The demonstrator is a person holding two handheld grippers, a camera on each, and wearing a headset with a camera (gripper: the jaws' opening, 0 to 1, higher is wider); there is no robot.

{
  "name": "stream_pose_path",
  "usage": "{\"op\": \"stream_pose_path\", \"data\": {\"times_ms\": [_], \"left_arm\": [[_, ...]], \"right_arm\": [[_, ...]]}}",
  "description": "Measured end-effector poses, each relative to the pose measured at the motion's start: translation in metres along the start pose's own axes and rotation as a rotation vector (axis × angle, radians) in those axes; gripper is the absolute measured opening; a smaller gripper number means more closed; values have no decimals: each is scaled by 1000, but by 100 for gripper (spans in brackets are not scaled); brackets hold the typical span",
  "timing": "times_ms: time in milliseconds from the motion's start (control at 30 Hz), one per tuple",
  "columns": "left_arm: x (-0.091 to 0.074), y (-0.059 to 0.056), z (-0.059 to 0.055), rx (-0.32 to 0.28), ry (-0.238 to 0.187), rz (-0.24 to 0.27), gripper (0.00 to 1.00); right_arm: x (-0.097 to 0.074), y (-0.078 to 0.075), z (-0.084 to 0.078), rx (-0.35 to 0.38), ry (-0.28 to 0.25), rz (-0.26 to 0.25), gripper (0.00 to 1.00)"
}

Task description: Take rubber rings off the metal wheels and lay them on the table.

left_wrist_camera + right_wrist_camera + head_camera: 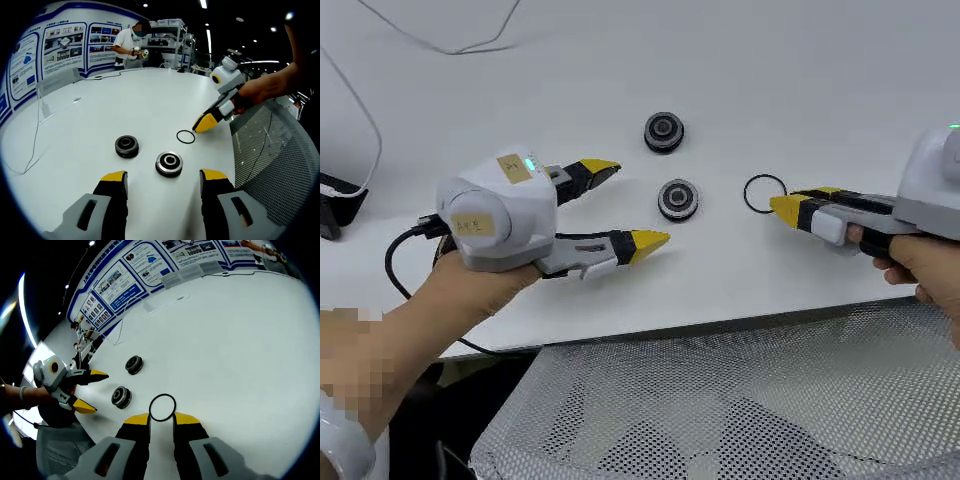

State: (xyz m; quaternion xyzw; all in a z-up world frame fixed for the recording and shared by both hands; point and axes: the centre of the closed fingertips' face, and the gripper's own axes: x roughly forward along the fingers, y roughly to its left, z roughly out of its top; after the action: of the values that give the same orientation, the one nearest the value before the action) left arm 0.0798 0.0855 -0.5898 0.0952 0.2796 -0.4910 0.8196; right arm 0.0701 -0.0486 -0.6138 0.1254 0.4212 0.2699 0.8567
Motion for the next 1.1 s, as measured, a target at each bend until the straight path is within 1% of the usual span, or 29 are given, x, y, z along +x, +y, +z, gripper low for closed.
{"op": "stream_pose_path", "data": {"times_ms": [67,133,233,333,433,500,567,633,700,867,933,1100], "left_arm": [[0,0,0,5,3,0,59],[1,-2,2,3,-3,-4,58],[3,-3,5,10,-8,-10,55],[5,-6,9,16,-16,-21,50],[9,-7,11,24,-17,-26,47],[11,-8,13,33,-19,-30,42],[13,-9,16,38,-22,-35,40],[16,-10,17,38,-22,-45,35],[19,-13,18,51,-20,-54,31],[25,-14,18,54,-8,-60,29],[27,-13,17,65,3,-53,27],[31,-15,15,79,16,-64,18]], "right_arm": [[0,-1,0,-47,5,-17,20],[0,4,1,-49,-3,-6,20],[3,17,9,-6,-37,58,19],[6,24,14,14,-53,84,18],[10,30,17,19,-60,102,17],[13,34,18,25,-63,114,16],[17,38,19,30,-65,128,16],[20,41,18,32,-63,133,16],[24,44,18,34,-61,143,16],[32,52,17,50,-59,166,16],[35,54,17,51,-55,171,15],[38,55,18,65,-60,180,15]]}}
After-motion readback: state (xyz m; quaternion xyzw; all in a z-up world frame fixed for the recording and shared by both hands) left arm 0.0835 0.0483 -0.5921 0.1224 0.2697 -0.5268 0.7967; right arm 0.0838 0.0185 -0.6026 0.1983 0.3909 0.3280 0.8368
